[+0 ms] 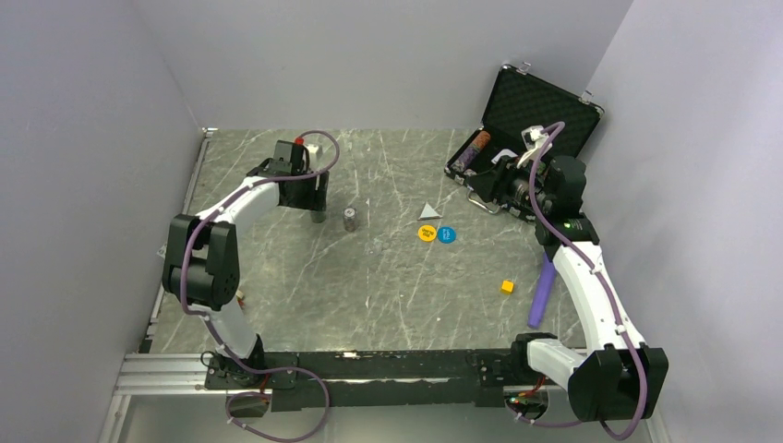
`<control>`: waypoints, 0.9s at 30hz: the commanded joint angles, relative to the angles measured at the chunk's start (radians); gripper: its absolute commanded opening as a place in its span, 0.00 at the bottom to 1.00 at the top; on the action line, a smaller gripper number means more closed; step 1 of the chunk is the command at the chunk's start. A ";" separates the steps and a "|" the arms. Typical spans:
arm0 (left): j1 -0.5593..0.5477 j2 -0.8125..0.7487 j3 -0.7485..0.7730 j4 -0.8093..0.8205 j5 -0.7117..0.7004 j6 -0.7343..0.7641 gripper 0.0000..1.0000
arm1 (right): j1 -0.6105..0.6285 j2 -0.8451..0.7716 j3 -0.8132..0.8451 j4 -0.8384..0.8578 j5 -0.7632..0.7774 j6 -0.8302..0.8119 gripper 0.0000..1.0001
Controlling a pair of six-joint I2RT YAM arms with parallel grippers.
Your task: Pack up texas hold em set
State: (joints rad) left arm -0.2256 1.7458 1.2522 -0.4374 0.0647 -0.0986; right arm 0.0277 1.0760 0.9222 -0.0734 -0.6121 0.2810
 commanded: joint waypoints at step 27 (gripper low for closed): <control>0.000 0.011 0.040 0.040 0.077 -0.010 0.00 | 0.019 -0.047 -0.014 -0.032 -0.037 -0.007 0.46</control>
State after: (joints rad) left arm -0.2241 1.8317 1.2961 -0.4332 0.1276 -0.0990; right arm 0.0349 1.0611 0.8928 -0.1009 -0.6300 0.2943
